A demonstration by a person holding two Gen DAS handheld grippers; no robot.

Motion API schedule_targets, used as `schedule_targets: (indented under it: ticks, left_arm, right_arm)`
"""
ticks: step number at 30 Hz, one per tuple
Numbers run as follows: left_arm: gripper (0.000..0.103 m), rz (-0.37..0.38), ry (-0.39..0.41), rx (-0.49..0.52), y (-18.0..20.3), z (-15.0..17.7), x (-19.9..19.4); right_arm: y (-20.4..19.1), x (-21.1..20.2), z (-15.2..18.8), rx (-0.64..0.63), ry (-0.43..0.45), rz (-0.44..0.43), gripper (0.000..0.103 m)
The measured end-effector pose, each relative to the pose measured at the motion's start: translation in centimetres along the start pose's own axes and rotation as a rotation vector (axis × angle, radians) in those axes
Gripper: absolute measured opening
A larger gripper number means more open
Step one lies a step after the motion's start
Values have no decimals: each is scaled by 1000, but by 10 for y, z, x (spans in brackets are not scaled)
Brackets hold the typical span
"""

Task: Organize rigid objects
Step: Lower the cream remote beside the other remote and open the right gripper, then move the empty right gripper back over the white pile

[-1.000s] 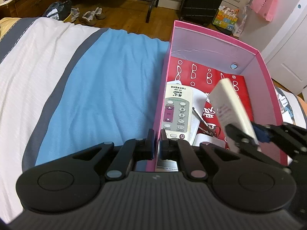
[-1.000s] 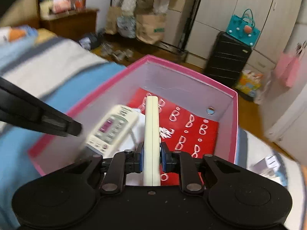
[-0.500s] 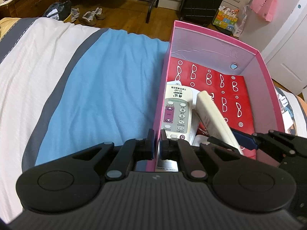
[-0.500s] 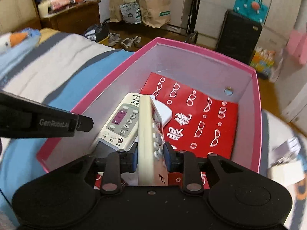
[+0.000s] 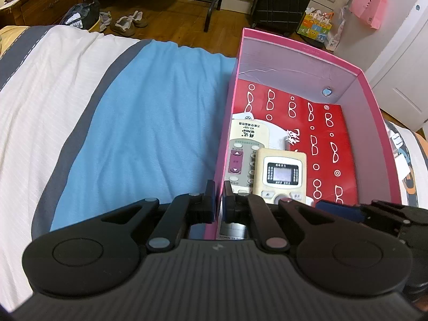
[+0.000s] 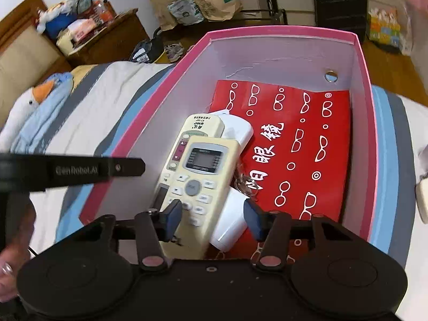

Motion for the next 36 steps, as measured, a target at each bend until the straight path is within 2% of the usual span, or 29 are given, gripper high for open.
schedule_targets:
  ticks: [3, 5, 9, 15, 16, 20, 24, 27, 30, 36]
  left_arm:
    - [4, -4, -1, -2, 0, 1, 0]
    - [4, 0, -2, -4, -1, 0, 0]
    - [5, 3, -3, -6, -1, -1, 0]
    - [5, 8, -3, -4, 0, -3, 0]
    - [5, 5, -2, -3, 0, -3, 0]
    - [6, 3, -2, -3, -1, -3, 1]
    - [6, 0, -1, 0, 0, -3, 0]
    - [6, -8, 2, 5, -1, -3, 1]
    - [6, -15, 2, 7, 0, -2, 1]
    - [5, -34, 17, 29, 6, -3, -4]
  right_arm:
    - [-1, 4, 2, 24, 0, -38, 27]
    - [1, 5, 0, 52, 10, -49, 26]
    - [7, 1, -5, 57, 52, 16, 20]
    - [24, -6, -8, 62, 52, 124, 15]
    - [25, -8, -9, 51, 56, 136, 15]
    - [29, -26, -9, 84, 104, 72, 19]
    - [42, -70, -9, 29, 156, 88, 24]
    - [63, -106, -9, 23, 177, 88, 32]
    - [90, -132, -1, 34, 165, 103, 34]
    - [168, -149, 31, 227, 137, 139, 38]
Point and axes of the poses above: each gripper's, at about its wrist camera, not at the fingertips, and x roughly the way its jaws point, y to its right, z to its underside, the point moved 6 cm from there along x, roughly the way its jaws point, and after that the axes turned 14 degrees about -x, right-handed, at the moved point
